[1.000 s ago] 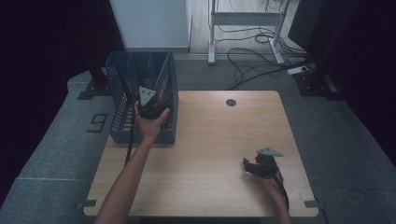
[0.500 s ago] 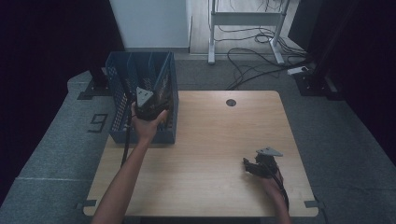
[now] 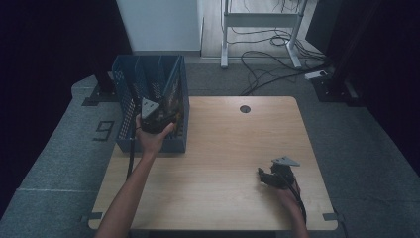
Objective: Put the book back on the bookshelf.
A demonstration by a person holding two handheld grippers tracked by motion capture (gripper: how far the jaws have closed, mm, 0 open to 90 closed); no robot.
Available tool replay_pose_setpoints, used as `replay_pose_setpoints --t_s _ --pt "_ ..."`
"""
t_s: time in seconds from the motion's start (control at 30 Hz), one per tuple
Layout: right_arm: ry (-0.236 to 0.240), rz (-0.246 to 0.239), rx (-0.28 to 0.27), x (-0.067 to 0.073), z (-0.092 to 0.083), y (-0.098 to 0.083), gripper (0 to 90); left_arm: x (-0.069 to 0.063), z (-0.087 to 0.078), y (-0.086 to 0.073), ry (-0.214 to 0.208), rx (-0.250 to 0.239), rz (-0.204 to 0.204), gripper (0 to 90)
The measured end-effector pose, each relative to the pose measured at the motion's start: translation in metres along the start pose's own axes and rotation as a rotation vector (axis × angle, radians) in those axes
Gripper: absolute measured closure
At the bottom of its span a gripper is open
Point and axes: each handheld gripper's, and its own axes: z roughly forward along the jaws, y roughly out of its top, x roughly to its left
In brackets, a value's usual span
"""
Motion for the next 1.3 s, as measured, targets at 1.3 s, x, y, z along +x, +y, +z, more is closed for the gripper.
replay_pose_setpoints --t_s 1.3 --pt "-0.014 -0.012 0.008 0.003 0.0 0.0 29.1 -0.018 -0.054 -0.072 -0.19 0.132 0.024 34.3"
